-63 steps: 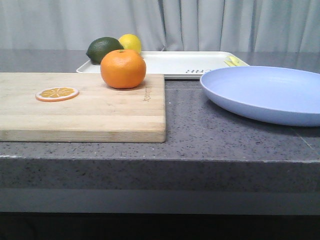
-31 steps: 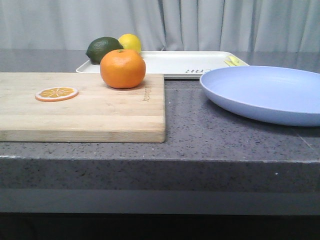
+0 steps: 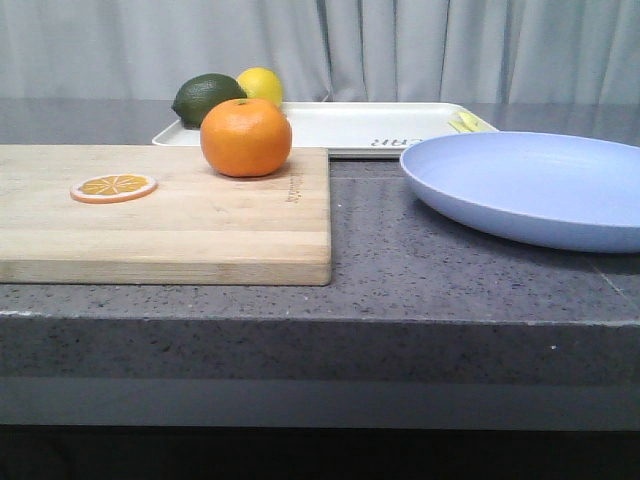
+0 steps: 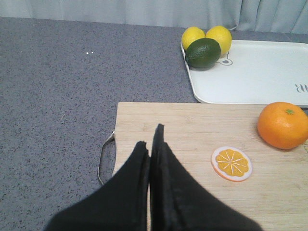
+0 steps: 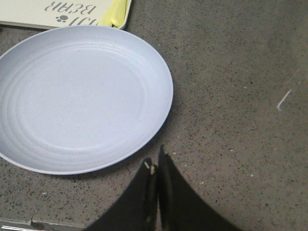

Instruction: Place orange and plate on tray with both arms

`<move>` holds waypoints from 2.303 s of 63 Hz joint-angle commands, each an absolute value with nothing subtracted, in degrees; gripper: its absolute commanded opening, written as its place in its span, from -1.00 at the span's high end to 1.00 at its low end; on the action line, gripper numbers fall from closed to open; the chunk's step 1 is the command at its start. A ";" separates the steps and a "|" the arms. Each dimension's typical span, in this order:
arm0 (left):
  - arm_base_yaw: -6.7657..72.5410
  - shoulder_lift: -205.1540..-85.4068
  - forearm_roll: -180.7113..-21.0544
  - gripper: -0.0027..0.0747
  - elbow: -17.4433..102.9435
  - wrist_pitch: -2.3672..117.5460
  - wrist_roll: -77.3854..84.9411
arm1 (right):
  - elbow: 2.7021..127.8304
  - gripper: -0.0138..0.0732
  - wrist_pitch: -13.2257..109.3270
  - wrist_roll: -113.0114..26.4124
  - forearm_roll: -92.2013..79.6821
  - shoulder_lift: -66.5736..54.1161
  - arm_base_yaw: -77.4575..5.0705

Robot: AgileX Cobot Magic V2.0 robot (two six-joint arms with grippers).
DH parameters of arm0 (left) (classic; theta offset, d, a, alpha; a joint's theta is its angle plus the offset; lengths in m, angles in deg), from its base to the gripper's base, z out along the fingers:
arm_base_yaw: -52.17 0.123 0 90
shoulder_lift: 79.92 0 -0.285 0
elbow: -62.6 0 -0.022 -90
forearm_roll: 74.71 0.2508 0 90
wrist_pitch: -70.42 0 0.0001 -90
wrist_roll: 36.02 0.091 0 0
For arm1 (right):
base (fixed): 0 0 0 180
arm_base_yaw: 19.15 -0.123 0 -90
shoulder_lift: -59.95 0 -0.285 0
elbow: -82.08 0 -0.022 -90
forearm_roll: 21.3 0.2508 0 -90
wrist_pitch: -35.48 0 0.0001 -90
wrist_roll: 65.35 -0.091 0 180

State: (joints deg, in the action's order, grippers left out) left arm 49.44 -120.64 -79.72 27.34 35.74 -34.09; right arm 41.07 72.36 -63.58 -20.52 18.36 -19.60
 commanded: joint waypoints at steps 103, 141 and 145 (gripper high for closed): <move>19.49 -154.46 -78.48 -0.76 40.14 48.73 -32.90 | 42.82 -0.54 70.91 -63.31 -20.72 17.89 -19.59; 19.49 -178.76 -74.26 -0.76 59.70 47.56 -32.90 | 42.82 -0.54 70.86 -63.31 -20.72 17.89 -19.59; 19.49 -180.52 -74.26 -0.76 61.23 47.44 -32.90 | 42.82 -0.54 70.86 -63.31 -20.72 17.89 -19.59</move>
